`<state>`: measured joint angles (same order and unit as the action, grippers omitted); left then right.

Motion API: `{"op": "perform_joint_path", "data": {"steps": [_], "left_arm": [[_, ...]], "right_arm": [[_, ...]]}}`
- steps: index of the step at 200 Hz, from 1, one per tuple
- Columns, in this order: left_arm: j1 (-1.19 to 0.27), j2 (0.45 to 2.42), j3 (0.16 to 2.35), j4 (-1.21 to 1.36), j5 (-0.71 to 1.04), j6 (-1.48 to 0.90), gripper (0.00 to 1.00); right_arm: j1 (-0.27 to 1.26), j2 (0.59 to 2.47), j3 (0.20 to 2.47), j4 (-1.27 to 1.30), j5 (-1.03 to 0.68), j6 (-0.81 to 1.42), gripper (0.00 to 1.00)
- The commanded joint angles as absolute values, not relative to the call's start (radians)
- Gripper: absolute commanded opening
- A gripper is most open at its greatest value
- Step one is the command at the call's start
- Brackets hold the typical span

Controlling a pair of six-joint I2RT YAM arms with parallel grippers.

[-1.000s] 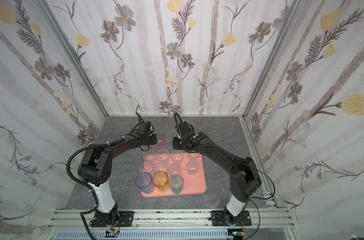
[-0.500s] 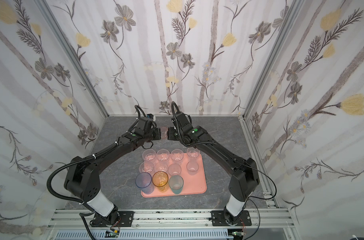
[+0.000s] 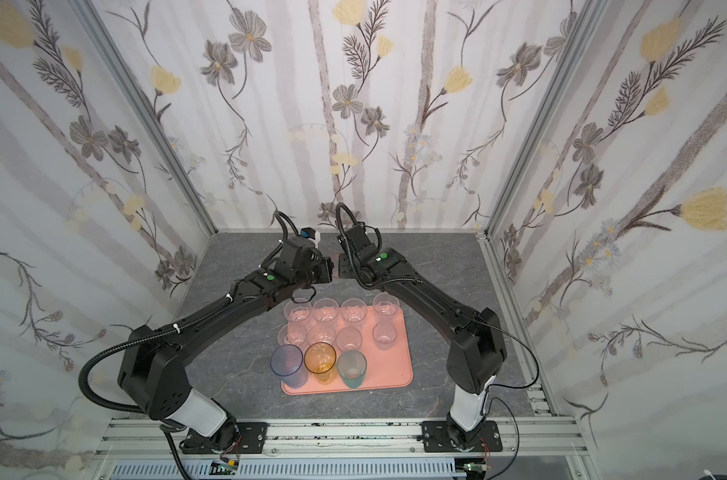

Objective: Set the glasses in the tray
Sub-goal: 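Close the right gripper on the pink glass while the left gripper opens, then lower the pink glass onto the tray's near corner while left arm withdraws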

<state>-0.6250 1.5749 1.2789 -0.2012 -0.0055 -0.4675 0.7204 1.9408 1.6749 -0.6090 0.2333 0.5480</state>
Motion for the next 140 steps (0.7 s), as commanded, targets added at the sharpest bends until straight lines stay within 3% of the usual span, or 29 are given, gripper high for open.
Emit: {"op": "perform_joint_path", "data": {"steps": [1,26,89,140], "left_arm": [[-0.636,1.555,1.287,-0.202,-0.006,-0.498,0.07],[-0.648,1.533,1.287,-0.202,0.004,-0.508,0.16],[-0.658,1.383,1.263,-0.202,0.009,-0.496,0.52],[-0.654,1.171,1.093,-0.201,-0.261,-0.297,0.72]], "right_arm": [[0.718,1.941,1.68,-0.613,0.312,0.543,0.17],[0.718,1.924,1.662,-0.62,0.336,0.531,0.08],[0.698,1.863,1.659,-0.669,0.33,0.49,0.03],[0.679,1.676,1.559,-0.826,0.307,0.417,0.03]]}}
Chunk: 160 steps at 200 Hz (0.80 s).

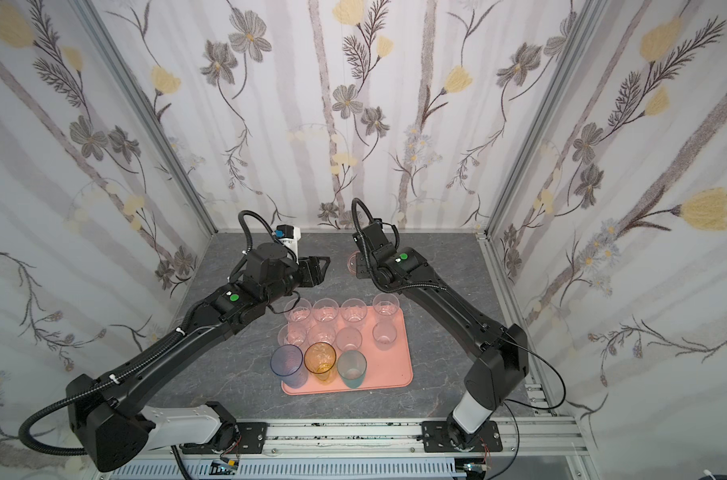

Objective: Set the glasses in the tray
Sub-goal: 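Lower the pink glass onto the tray's near corner while left arm withdraws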

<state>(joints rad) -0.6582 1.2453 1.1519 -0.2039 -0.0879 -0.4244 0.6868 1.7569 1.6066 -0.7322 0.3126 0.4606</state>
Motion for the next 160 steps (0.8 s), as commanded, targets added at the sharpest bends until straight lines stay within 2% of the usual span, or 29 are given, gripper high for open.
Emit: {"op": "perform_joint_path", "data": {"steps": [1,23,55,112,160], "left_arm": [[-0.654,1.168,1.089,-0.2,-0.267,-0.293,0.72],[-0.64,1.094,1.014,-0.199,-0.371,-0.222,0.8],[-0.579,0.998,0.929,-0.201,-0.405,-0.229,0.86],[-0.437,0.906,0.827,-0.225,-0.264,-0.359,0.84],[-0.381,0.926,0.776,-0.281,-0.193,-0.435,0.81]], "right_arm": [[0.679,1.672,1.555,-0.83,0.307,0.416,0.03],[0.665,1.552,1.457,-0.921,0.274,0.415,0.03],[0.655,1.401,1.283,-1.017,0.227,0.454,0.03],[0.658,1.232,1.022,-1.073,0.127,0.538,0.03],[0.692,1.264,0.902,-0.946,0.121,0.591,0.05]]}}
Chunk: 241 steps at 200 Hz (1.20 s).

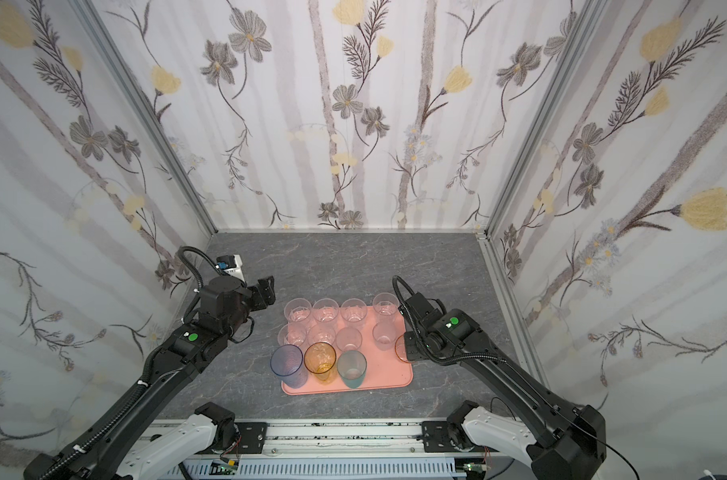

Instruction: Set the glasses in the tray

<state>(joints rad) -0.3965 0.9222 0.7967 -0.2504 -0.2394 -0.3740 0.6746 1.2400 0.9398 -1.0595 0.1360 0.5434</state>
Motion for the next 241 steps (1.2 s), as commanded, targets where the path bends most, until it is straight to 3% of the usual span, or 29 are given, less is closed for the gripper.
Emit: {"op": "perform_joint_path", "data": {"steps": [1,70,171,241], "left_arm": [[-0.381,0.925,0.775,-0.281,-0.193,-0.436,0.81],[-0.342,0.883,0.681,-0.278,-0.189,-0.488,0.82],[-0.339,0.915,0.706,-0.279,-0.189,-0.468,0.82],[-0.337,0.885,0.787,-0.291,-0.234,-0.38,0.84]], "right_arm": [[0.693,1.264,0.899,-0.94,0.121,0.593,0.05],[0.788,1.416,0.807,-0.774,0.135,0.647,0.06],[0.782,1.456,0.837,-0.799,0.128,0.605,0.24],[0.579,1.303,1.083,-0.869,0.215,0.484,0.53]]}}
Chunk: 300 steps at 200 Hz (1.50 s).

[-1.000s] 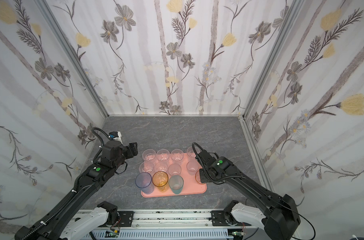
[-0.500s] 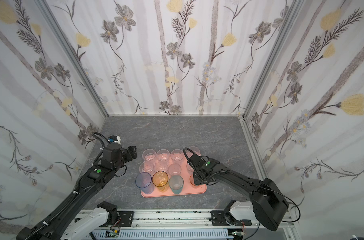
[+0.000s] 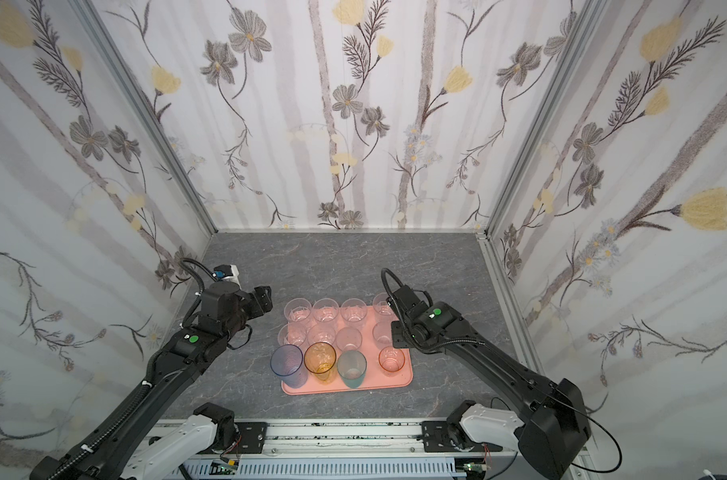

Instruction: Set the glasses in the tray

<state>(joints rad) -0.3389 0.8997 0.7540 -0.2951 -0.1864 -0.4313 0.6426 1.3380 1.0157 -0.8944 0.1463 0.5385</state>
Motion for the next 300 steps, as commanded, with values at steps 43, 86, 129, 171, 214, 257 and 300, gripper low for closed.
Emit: {"op": "perform_joint_path", "data": {"steps": [43,86,129,171,214,257,300], "left_arm": [[-0.339,0.912,0.758,-0.11,-0.404,-0.244,0.98],[-0.352,0.917,0.401,0.556,-0.551,-0.123,1.0],[-0.34,1.077,0.379,0.745,-0.784,-0.017,1.0],[-0.262,1.208,0.308,0.898,-0.757,-0.005,1.0],[-0.149,1.297,0.204,1.152,-0.561,-0.022,1.0],[-0.111,1.405,0.198,1.267,-0.414,-0.068,1.0],[-0.105,1.551,0.214,1.362,-0.334,-0.049,1.0]], "right_arm": [[0.37,1.211,1.011,-0.396,0.455,0.482,0.67],[0.212,1.193,0.572,0.365,0.589,0.351,0.67],[0.084,1.267,0.532,0.435,0.641,0.253,0.71],[0.018,1.353,0.453,0.628,0.566,0.225,0.71],[-0.011,1.388,0.333,0.906,0.449,0.221,0.71],[-0.016,1.41,0.298,1.005,0.379,0.206,0.84],[-0.012,1.404,0.277,1.041,0.353,0.191,1.0]]}}
